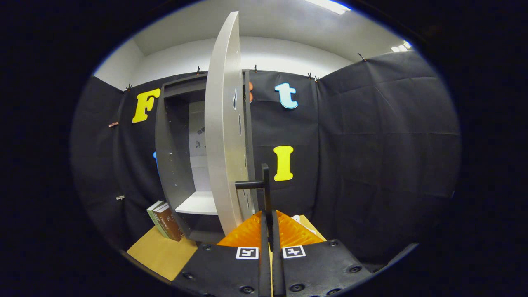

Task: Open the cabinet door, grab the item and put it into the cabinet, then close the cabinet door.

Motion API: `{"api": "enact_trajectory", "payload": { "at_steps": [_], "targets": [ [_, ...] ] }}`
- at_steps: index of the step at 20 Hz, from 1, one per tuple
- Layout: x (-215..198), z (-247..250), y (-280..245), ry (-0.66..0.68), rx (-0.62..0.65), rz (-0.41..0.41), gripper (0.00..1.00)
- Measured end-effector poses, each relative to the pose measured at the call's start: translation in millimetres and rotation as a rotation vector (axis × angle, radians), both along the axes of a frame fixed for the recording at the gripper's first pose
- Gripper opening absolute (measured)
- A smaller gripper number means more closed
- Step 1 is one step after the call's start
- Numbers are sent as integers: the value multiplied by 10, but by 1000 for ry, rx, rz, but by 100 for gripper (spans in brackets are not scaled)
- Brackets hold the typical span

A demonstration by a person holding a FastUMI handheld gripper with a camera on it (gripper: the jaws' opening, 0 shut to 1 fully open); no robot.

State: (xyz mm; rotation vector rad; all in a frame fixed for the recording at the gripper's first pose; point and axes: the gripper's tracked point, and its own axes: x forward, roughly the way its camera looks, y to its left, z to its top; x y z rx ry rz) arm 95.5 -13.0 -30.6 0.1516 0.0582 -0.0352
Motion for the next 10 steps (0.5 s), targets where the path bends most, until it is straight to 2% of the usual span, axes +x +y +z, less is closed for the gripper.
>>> {"api": "enact_trajectory", "payload": {
  "at_steps": [6,10],
  "targets": [
    [-38,55,-68,-16,-12,-23,9],
    [-184,293,-271,-82,-15,-103,10]
  ]
}}
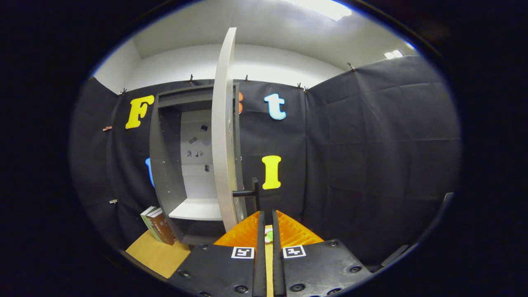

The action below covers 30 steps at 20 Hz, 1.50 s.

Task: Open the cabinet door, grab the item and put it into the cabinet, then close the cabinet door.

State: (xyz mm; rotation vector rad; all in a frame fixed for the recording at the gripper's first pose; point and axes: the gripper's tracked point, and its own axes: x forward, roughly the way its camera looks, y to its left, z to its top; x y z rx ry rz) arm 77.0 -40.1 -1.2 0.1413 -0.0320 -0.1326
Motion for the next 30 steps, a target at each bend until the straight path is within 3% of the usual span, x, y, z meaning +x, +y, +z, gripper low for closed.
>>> {"api": "enact_trajectory", "payload": {
  "at_steps": [3,6,7,10,14,16,21,25,30],
  "targets": [
    [-131,221,-110,-63,-33,-62,10],
    [-276,206,71,-55,-39,-21,47],
    [-329,217,212,-45,-24,16,54],
    [-400,330,545,-65,9,88,95],
    [-428,571,999,-179,-3,158,97],
    [-388,429,1338,-158,-23,213,97],
    [-250,-460,2187,48,-2,362,98],
    [-29,-1341,2613,204,-19,407,98],
    [96,-2234,2727,367,4,407,98]
  ]
}}
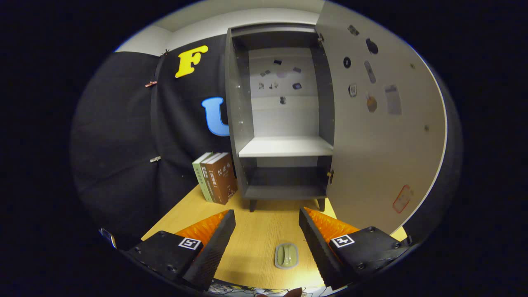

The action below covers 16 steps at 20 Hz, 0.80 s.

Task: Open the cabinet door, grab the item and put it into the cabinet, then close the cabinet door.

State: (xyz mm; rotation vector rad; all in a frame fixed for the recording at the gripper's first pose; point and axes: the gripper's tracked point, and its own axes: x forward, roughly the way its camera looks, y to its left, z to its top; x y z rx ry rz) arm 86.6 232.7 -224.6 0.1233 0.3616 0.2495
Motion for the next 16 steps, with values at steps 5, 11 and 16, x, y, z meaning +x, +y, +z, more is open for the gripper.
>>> {"api": "enact_trajectory", "payload": {
  "at_steps": [5,11,16],
  "targets": [
    [37,-602,-42,97,-55,-5,98],
    [52,-994,-90,158,-93,-17,98],
    [31,-1303,-139,222,-101,-33,98]
  ]
}}
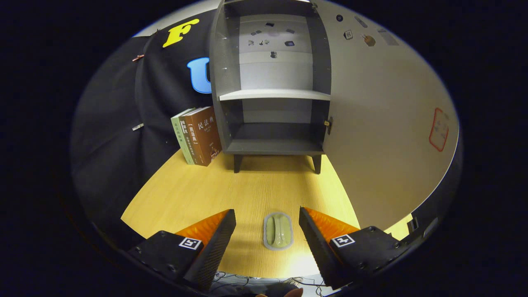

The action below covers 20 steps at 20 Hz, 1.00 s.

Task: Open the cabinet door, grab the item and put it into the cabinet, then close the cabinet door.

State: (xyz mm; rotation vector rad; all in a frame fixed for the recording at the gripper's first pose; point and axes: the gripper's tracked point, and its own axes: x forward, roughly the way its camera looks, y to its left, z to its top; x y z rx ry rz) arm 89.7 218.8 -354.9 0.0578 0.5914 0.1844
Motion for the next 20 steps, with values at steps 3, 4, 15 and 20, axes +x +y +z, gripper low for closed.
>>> {"api": "enact_trajectory", "payload": {
  "at_steps": [3,4,15,20],
  "targets": [
    [-23,-162,-33,37,-2,-13,98],
    [-40,-201,-41,45,-3,-16,98],
    [-23,-532,-35,101,-26,-24,98],
    [78,-915,24,175,-38,-27,98]
  ]
}}
